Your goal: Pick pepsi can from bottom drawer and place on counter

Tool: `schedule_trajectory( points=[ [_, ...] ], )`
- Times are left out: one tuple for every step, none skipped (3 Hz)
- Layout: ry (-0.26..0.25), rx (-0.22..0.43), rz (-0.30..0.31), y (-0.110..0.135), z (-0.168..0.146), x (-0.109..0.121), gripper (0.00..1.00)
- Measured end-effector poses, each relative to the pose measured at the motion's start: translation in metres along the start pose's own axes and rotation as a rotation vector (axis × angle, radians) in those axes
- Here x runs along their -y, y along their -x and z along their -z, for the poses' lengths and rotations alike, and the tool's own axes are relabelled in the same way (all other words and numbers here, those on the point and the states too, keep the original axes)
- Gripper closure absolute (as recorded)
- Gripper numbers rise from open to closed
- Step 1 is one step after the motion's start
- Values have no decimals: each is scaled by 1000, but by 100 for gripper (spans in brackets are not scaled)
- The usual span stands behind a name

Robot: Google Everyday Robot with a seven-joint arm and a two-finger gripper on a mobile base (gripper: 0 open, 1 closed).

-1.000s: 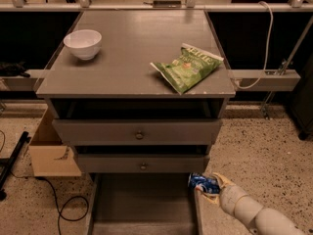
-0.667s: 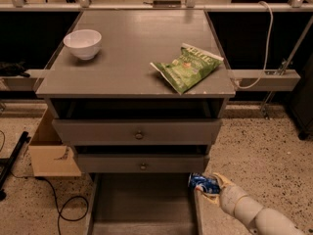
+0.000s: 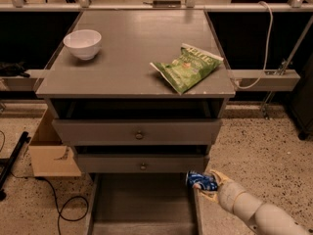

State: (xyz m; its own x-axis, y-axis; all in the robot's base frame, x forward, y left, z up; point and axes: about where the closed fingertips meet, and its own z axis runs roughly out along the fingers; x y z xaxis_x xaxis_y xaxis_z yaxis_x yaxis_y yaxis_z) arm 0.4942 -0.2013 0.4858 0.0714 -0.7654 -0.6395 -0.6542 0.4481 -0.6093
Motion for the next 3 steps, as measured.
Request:
schedule_trajectory(
  points=[
    [-10,-1,41,12,10,24,100],
    [-20,6,83,27,23,49,100],
    [-19,7,88,29,24,51,100]
  ],
)
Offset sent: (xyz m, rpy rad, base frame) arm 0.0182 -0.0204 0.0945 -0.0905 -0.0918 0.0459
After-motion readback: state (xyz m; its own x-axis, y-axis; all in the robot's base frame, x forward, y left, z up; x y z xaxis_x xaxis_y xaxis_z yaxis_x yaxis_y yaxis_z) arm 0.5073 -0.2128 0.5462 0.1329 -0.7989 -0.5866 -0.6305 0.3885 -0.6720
